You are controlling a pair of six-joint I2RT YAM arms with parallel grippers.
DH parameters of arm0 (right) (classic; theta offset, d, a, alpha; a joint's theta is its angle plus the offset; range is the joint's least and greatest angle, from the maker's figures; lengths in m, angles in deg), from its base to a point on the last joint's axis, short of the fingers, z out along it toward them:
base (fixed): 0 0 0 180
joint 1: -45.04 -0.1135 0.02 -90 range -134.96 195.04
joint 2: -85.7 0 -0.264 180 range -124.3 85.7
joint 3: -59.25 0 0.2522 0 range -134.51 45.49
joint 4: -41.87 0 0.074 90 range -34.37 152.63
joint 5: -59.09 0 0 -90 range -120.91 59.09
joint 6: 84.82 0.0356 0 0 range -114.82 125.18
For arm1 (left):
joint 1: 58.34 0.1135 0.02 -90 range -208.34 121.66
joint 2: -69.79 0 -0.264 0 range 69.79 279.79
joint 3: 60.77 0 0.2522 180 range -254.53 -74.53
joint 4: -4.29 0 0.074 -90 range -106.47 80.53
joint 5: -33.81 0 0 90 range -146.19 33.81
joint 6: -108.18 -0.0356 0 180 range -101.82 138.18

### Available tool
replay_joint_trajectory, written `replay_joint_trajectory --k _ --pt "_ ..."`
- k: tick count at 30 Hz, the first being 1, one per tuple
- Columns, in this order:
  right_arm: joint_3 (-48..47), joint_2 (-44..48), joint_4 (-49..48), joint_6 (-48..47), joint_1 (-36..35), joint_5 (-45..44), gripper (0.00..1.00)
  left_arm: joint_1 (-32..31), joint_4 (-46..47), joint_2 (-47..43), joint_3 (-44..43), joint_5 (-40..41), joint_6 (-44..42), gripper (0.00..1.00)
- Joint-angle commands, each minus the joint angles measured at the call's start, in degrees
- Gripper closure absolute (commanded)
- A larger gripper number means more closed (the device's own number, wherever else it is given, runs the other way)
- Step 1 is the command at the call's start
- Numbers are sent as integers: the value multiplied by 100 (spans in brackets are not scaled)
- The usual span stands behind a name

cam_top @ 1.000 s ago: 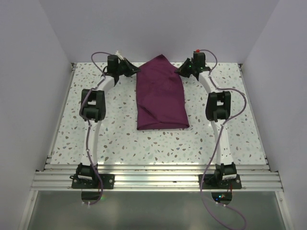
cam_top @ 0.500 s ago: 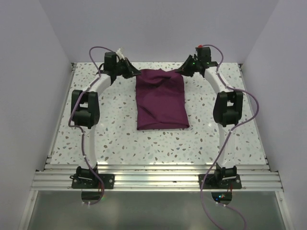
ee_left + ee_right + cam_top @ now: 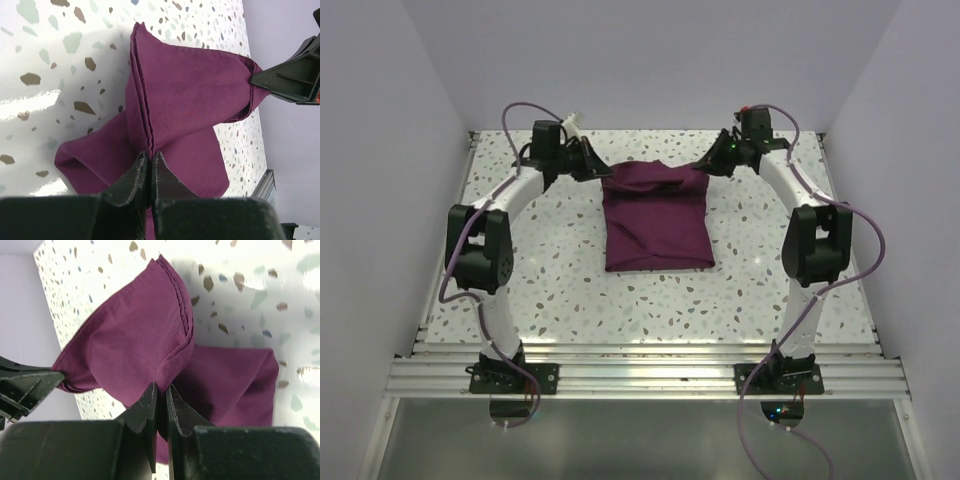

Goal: Prepare the surgical pack

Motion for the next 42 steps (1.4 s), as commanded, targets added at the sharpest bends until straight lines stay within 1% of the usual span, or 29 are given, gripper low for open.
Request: replay_joint_trajectory --k 1,10,16,20,21,22,23,24,26,27,28,29,30,33,34,35,37,38,39,40,41,42 --pt "392 573 231 -236 -3 221 100 14 -130 -503 312 -128 -383 100" --pt "1139 899 617 -711 -3 256 100 -101 -192 -916 1322 -233 -585 100" --pt "1588 969 820 -1010 6 186 100 -268 -148 -1031 1806 -364 -682 100" --pt "1650 952 1040 -1220 -3 1 100 -391 -201 -961 2000 -453 -822 93" --pt "1563 926 1170 -1273 -3 -25 95 -408 -218 -961 2096 -479 -840 90" --pt "1501 917 1224 -1317 -3 -60 90 -408 -219 -969 2149 -488 -858 89" --pt "1431 917 1251 -1440 -3 -104 83 -408 -210 -987 2210 -488 -866 89" --pt "1300 952 1207 -1528 -3 -200 69 -408 -210 -1004 2307 -488 -901 88" --pt "1184 1013 997 -1590 -12 -263 54 -408 -210 -1048 2395 -444 -928 87" --pt "1167 1040 622 -1590 -3 -272 41 -408 -245 -1048 2422 -418 -945 87" --pt "1140 1022 435 -1512 -12 -228 36 -408 -254 -1040 2492 -426 -980 87" --pt "1036 961 225 -1485 -12 -80 33 -408 -262 -1040 2510 -435 -998 87" --pt "956 891 -160 -1433 -29 122 28 -408 -297 -1040 2553 -426 -990 87" --pt "377 330 -480 -1248 -108 378 25 -408 -350 -1031 2598 -383 -1051 87" --pt "149 110 -489 -1291 -135 596 24 -408 -368 -1031 2598 -356 -1086 87" --pt "-349 -283 -489 -1326 -205 729 24 -408 -403 -1014 2598 -347 -1095 87" --pt "-1001 -769 -148 -1580 -319 966 24 -400 -429 -996 2598 -338 -1121 87" --pt "-1683 -1232 19 -1677 -424 1002 24 -400 -456 -978 2598 -330 -1130 86" --pt "-2021 -1437 342 -1756 -486 1011 24 -400 -456 -961 2606 -321 -1139 86" --pt "-2555 -1630 441 -1775 -530 1055 25 -400 -465 -952 2598 -338 -1156 85" --pt "-2769 -2006 512 -1723 -565 1116 25 -400 -465 -943 2624 -338 -1165 84" --pt "-2936 -2158 504 -1635 -557 1187 25 -400 -447 -934 2624 -338 -1174 84"
